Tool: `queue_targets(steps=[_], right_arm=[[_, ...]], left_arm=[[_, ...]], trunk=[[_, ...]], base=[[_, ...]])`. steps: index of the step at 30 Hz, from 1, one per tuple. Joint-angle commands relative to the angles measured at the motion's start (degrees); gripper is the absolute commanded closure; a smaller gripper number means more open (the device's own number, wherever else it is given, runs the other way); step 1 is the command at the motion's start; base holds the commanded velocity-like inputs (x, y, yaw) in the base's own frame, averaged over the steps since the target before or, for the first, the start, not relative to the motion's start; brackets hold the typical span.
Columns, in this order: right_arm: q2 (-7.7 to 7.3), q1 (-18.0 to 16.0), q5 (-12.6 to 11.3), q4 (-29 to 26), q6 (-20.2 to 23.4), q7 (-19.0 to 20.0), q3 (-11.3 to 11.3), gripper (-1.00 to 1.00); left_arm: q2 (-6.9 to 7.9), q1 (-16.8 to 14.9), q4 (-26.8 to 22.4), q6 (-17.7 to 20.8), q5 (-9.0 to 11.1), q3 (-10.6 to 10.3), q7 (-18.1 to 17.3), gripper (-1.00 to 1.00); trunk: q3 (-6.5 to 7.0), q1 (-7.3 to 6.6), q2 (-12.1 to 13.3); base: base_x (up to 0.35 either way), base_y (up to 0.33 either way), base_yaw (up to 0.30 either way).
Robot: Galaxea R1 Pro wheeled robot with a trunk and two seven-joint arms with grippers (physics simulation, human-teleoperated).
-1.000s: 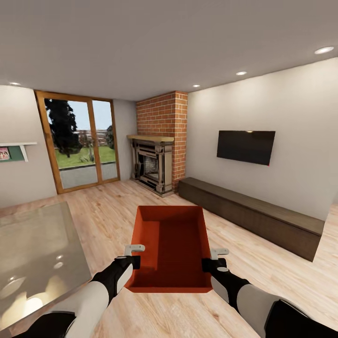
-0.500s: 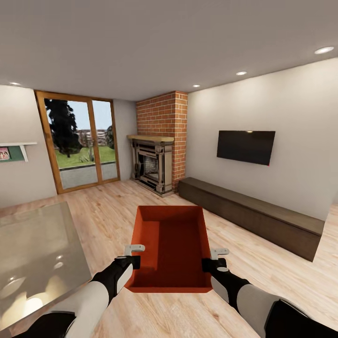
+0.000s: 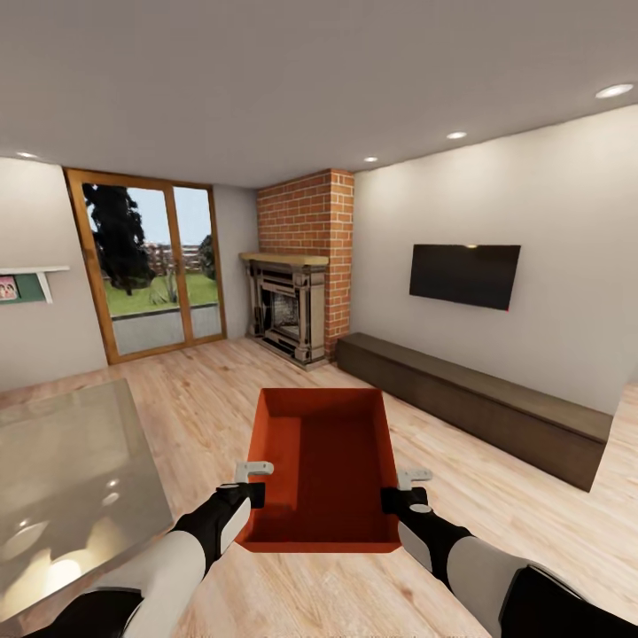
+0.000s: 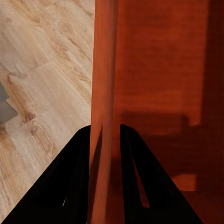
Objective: Move the two storage containers from the living room to the garage. In the garage, place one container on the floor and stack the other container on top of it (either order is fine).
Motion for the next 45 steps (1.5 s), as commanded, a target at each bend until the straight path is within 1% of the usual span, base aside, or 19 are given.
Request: queue_targets(steps=[1,45], right_arm=[[-1.58,0.0,-0.4,0.1,-0.4,-0.4,-0.2,1.0],[-1.6,0.0,-0.4,0.1,-0.4,-0.4,-0.2,1.0]], left_arm=[[0.38,0.0,-0.1,0.5,-1.0,0.2,2.0,1.0],[0.43,0.0,-0.1,0.4,-1.0,0.3,1.9,1.0]], trunk=[[-0.1,0.01,0.0],[-4.02,0.01,0.0]], base=[[0.0,0.0,0.0],[0.0,0.0,0.0]])
